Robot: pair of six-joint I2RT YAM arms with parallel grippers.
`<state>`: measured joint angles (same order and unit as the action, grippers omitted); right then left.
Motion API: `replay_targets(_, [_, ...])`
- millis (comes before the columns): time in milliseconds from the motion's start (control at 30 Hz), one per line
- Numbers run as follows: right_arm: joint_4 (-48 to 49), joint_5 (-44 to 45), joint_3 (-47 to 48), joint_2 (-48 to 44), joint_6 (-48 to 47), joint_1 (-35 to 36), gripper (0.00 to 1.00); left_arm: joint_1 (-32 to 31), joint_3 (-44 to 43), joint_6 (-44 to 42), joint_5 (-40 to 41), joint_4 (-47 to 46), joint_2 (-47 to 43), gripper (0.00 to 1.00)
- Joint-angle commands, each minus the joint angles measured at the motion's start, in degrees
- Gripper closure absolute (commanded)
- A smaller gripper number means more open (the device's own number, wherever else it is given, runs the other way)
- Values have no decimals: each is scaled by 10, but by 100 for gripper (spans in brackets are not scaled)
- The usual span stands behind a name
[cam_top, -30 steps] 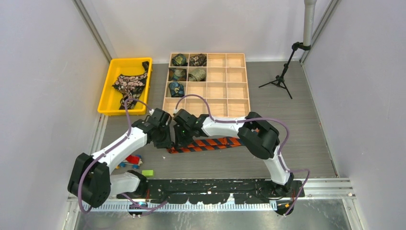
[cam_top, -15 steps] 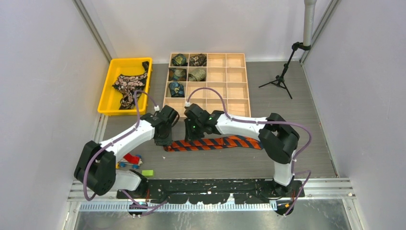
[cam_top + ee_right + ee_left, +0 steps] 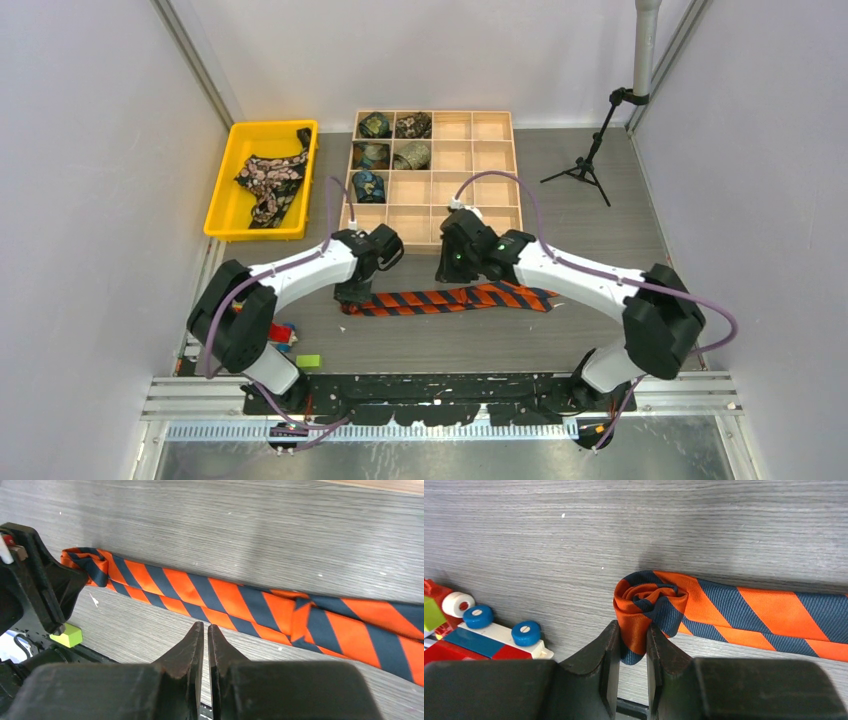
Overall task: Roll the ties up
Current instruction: Roll the tie at the center of the board.
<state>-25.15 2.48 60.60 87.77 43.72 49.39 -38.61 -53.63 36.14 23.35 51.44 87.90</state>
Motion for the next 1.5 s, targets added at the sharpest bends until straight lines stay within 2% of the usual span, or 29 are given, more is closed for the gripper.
replay_targets(0, [-15, 40, -20, -66, 10, -9, 87, -27, -36, 32, 55, 26, 28, 95])
replay_targets(167, [-5, 36, -49, -93, 23, -12, 86, -49, -68, 54, 88, 63, 51, 97])
replay_targets(300, [122, -49, -94, -78, 78, -10, 87, -49, -61, 58, 61, 49, 33, 98])
replay_targets(500, [276, -107, -89, 17, 144, 17, 89, -49, -50, 55, 45, 47, -14, 98])
replay_targets(800, [385, -170, 15, 195, 206, 50, 91, -49, -33, 51, 37, 40, -33, 99])
replay_targets(1067, [401, -200, 87, 274, 225, 53, 92, -49, -27, 50, 38, 37, -42, 99])
replay_targets(1467, [454, -224, 107, 312, 258, 59, 92, -48, -14, 54, 34, 28, -53, 100])
